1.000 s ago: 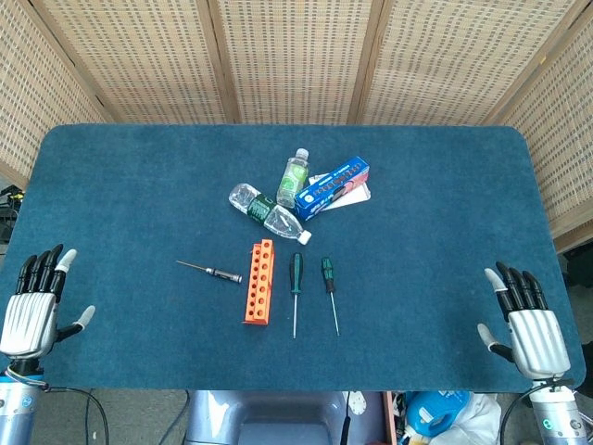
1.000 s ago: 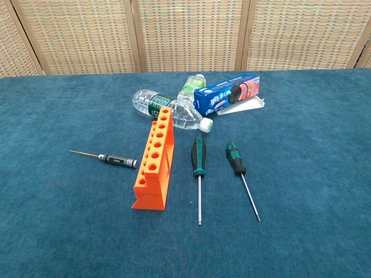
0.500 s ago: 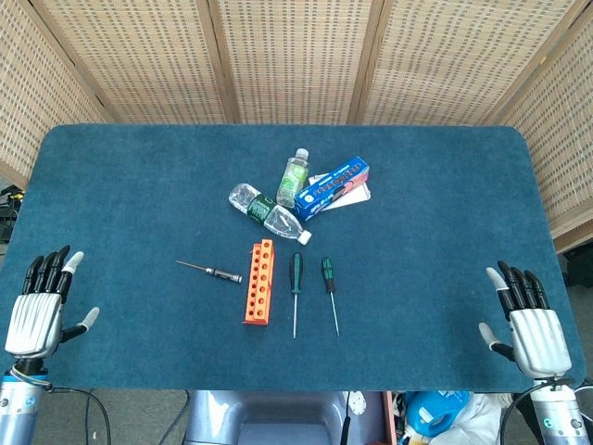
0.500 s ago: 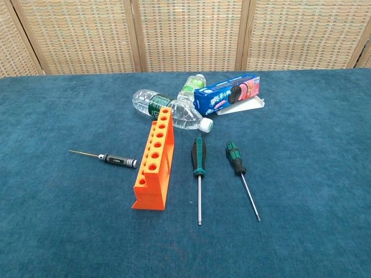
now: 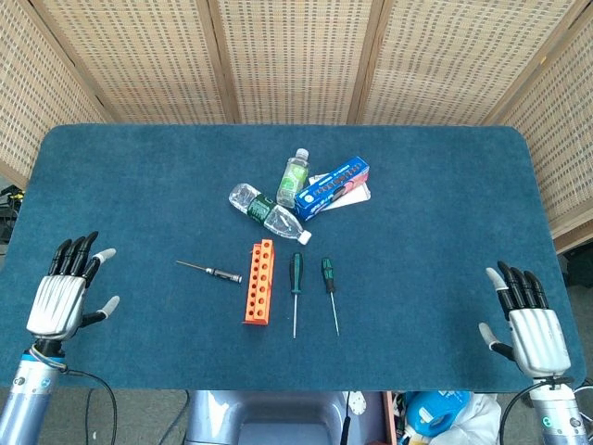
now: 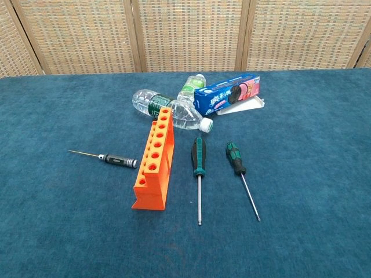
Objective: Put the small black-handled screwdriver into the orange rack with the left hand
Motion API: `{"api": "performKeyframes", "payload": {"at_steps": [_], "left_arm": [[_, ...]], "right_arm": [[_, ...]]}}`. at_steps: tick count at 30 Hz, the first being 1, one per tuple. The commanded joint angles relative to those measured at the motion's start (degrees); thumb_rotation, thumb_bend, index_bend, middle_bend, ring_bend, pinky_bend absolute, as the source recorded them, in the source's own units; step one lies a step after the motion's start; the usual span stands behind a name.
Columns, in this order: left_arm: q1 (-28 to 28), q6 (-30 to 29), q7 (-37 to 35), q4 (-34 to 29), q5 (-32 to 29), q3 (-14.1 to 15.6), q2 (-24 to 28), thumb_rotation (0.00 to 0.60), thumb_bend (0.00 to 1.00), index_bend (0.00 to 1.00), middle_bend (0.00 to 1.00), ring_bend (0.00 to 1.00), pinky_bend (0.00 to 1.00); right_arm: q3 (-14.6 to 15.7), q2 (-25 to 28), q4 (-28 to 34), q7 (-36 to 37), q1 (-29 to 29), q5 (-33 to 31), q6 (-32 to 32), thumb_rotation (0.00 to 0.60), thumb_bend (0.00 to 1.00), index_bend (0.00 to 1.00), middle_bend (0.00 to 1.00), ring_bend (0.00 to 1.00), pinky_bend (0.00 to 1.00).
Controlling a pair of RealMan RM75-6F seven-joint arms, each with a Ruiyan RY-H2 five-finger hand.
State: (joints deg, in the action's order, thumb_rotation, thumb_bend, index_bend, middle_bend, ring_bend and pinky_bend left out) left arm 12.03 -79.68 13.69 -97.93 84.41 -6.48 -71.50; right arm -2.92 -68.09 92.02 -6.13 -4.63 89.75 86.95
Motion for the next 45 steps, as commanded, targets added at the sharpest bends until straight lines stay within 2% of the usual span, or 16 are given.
{"api": "performKeyframes", "payload": {"at_steps": [1, 7, 18, 32, 45], "left_arm": [[2.91, 4.2, 2.18, -1.91, -2.56, -1.38, 0.83, 0.6, 0.23, 0.25, 0.0, 0.0, 0.0], [8.15, 12.04, 5.64, -2.31, -9.44, -3.59, -1.19, 0.6, 0.23, 0.3, 0.0, 0.0, 0.0], [16.87, 18.51, 14.32, 3.08, -18.74, -6.27, -10.69, 0.6, 0.26, 0.37, 0.0, 0.0, 0.0], [23.09, 19.1, 22.76, 6.77, -27.04, -6.23, -19.65, 0.6, 0.26, 0.42, 0.0, 0.0, 0.0], [26.99, 19.58, 26.3, 12.86, -32.44, -5.46, -25.99, 0.6, 0.26, 0.44, 0.0, 0.0, 0.0]], "right_arm": [[-0.03, 0.03, 0.0, 0.05, 0.01, -0.07, -0.01, 0.6, 0.28, 0.0, 0.0, 0.0, 0.0], [-0.12, 0.26, -0.01, 0.52, 0.04, -0.33, -0.06, 0.6, 0.28, 0.0, 0.0, 0.0, 0.0], [-0.31, 0.47, -0.24, 1.38, 0.05, -0.69, -0.12, 0.6, 0.28, 0.0, 0.0, 0.0, 0.0], [-0.58, 1.08, -0.32, 3.3, 0.3, -0.96, 0.34, 0.6, 0.28, 0.0, 0.0, 0.0, 0.0], [-0.75, 1.36, -0.45, 4.6, 0.37, -1.29, 0.33, 0.6, 0.28, 0.0, 0.0, 0.0, 0.0]]}}
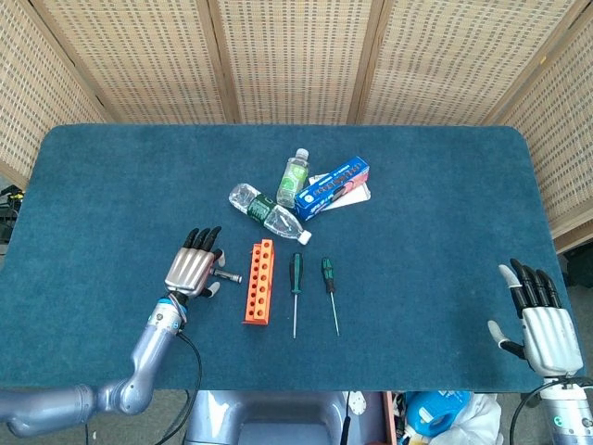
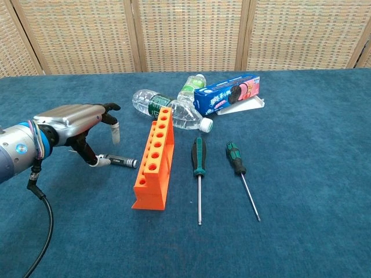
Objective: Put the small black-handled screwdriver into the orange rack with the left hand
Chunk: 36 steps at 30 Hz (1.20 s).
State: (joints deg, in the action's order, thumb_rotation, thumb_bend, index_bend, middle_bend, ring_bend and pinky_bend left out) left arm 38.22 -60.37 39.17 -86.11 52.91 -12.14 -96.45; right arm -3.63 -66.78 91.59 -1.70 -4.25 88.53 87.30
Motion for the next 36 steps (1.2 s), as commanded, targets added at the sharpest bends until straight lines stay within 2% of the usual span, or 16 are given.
{"api": "performKeyframes", "payload": {"at_steps": [1, 28, 36], "left_arm": [[1.09, 0.29, 1.15, 1.49, -1.34, 0.25, -1.46, 0.6, 0.26, 0.45, 0.0, 0.0, 0.0], [6.19, -0.11, 4.99, 6.87, -8.66, -0.38, -7.37, 0.6, 0.28, 0.48, 0.0, 0.0, 0.0], [6.83, -0.17, 4.5, 8.29, -8.87, -0.25, -8.47, 0.6, 0.3, 0.56, 0.0, 0.0, 0.0]], "right_arm": [[-0.05, 0.09, -0.03, 0.28, 0.03, -0.09, 0.02, 0.6, 0.28, 0.0, 0.0, 0.0, 0.0], [-0.01, 0.62, -0.14, 2.25, 0.18, 0.11, 0.15, 0.6, 0.28, 0.0, 0.0, 0.0, 0.0], [-0.01, 0.7, -0.08, 2.37, 0.24, 0.15, 0.26, 0.6, 0.28, 0.0, 0.0, 0.0, 0.0]]}}
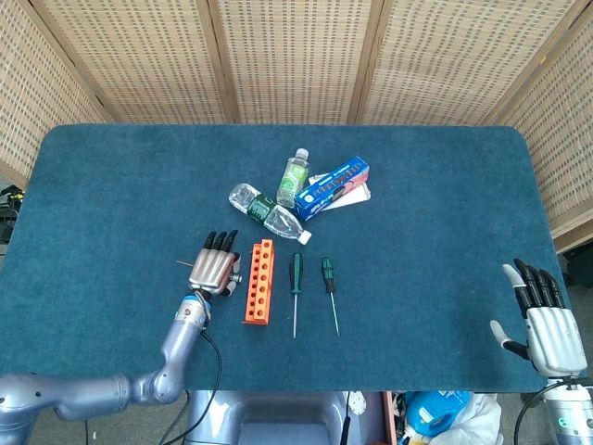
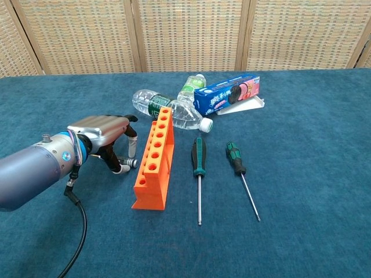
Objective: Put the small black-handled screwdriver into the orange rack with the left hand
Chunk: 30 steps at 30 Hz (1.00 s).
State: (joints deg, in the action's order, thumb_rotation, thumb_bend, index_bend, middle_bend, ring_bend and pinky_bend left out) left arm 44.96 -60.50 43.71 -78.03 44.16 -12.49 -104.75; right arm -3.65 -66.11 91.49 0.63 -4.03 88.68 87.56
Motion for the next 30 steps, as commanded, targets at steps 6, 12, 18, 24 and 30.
{"api": "performKeyframes", "payload": {"at_steps": [6, 12, 18, 24, 30], "left_arm": [[0.05, -0.56, -0.47, -0.31, 0.58, 0.57, 0.17, 0.6, 0.31, 0.6, 0.0, 0.0, 0.0], [-1.29, -3.47, -3.24, -5.34, 2.41, -0.81, 3.34, 0.6, 0.31, 0.6, 0.0, 0.0, 0.0], [-4.7, -8.65, -8.51, -15.67, 5.74, -3.23, 10.59, 0.6, 0.31, 0.6, 0.01, 0.0, 0.0], [-7.99, -9.97, -16.18, -22.8, 8.12, -4.89, 16.52, 0.6, 0.31, 0.6, 0.02, 0.0, 0.0], [-10.8, -9.38, -25.69, -28.06, 8.99, -7.05, 20.96, 0.6, 0.31, 0.6, 0.02, 0.0, 0.0]], "right_arm": [[0.05, 0.03, -0.03, 0.06, 0.05, 0.21, 0.17, 0.6, 0.28, 0.0, 0.0, 0.0, 0.0], [0.0, 0.07, -0.06, 0.11, 0.13, 0.18, 0.31, 0.6, 0.28, 0.0, 0.0, 0.0, 0.0], [0.07, -0.02, -0.04, -0.26, 0.06, 0.3, 0.18, 0.6, 0.28, 0.0, 0.0, 0.0, 0.0], [0.15, -0.18, 0.08, -0.98, 0.01, 0.31, 0.03, 0.6, 0.28, 0.0, 0.0, 0.0, 0.0], [0.26, -0.38, 0.29, -1.73, -0.07, 0.41, -0.17, 0.6, 0.28, 0.0, 0.0, 0.0, 0.0]]}}
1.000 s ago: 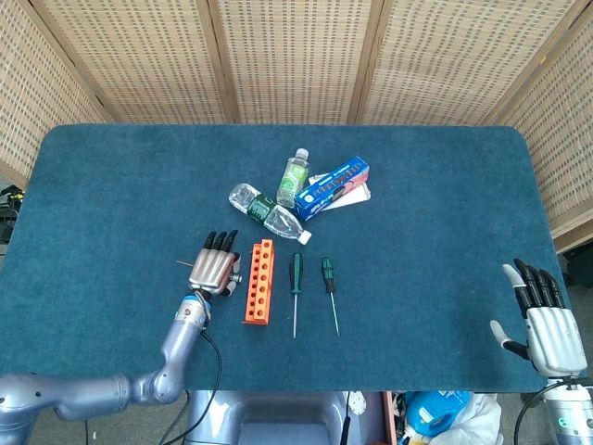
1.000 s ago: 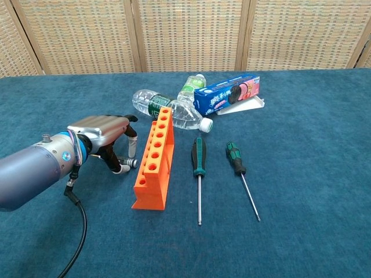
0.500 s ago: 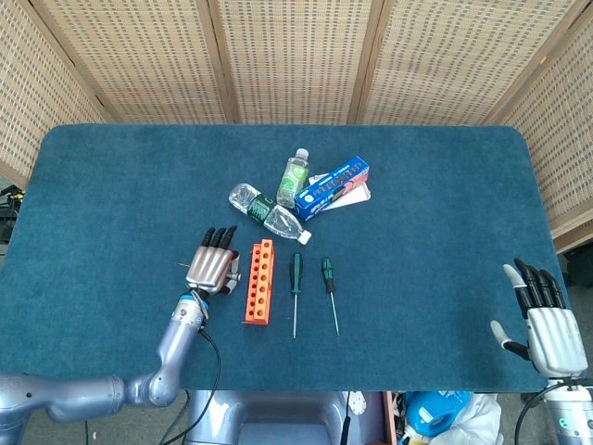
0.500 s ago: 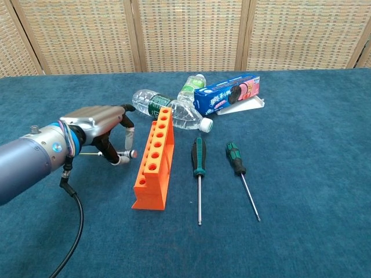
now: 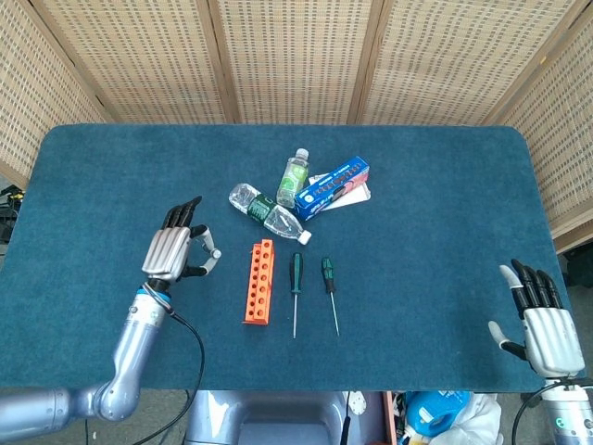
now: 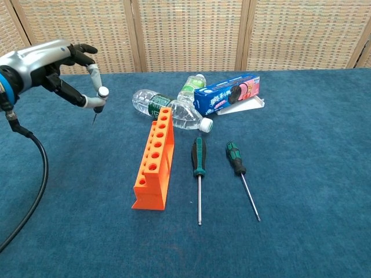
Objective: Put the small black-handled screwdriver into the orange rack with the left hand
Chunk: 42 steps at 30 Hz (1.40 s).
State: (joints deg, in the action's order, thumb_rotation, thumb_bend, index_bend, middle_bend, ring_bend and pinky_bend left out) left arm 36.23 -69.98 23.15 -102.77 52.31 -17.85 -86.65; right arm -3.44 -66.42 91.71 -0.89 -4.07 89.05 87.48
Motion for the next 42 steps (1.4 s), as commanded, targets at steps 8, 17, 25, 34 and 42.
{"api": "performKeyframes", "payload": {"at_steps": [8, 17, 25, 34, 42], "left_arm": [[-4.06, 1.96, -15.58, -8.46, 0.9, -4.65, 6.76, 0.6, 0.31, 0.6, 0.02, 0.0, 0.0], [-3.24, 5.46, -25.04, -15.34, -0.74, -8.52, 8.32, 0.6, 0.32, 0.6, 0.04, 0.0, 0.0], [-0.48, 6.8, -26.25, -16.56, -3.69, -8.96, 5.94, 0.6, 0.32, 0.61, 0.05, 0.0, 0.0], [2.19, 7.35, -26.66, -16.53, -6.78, -8.25, 2.85, 0.6, 0.32, 0.61, 0.05, 0.0, 0.0], [2.87, 6.98, -27.1, -17.17, -6.8, -7.33, 1.94, 0.6, 0.32, 0.61, 0.05, 0.0, 0.0]], "right_arm": [[0.08, -0.31, 0.04, -0.83, -0.13, -0.09, -0.35, 0.6, 0.28, 0.0, 0.0, 0.0, 0.0], [0.14, -0.44, -0.13, -0.81, -0.26, -0.12, -0.65, 0.6, 0.28, 0.0, 0.0, 0.0, 0.0], [0.12, -0.35, -0.14, -0.52, -0.2, -0.18, -0.57, 0.6, 0.28, 0.0, 0.0, 0.0, 0.0], [0.01, -0.17, -0.34, 0.4, -0.21, -0.36, -0.6, 0.6, 0.28, 0.0, 0.0, 0.0, 0.0], [0.09, -0.13, -0.36, 0.47, -0.19, -0.18, -0.5, 0.6, 0.28, 0.0, 0.0, 0.0, 0.0]]}}
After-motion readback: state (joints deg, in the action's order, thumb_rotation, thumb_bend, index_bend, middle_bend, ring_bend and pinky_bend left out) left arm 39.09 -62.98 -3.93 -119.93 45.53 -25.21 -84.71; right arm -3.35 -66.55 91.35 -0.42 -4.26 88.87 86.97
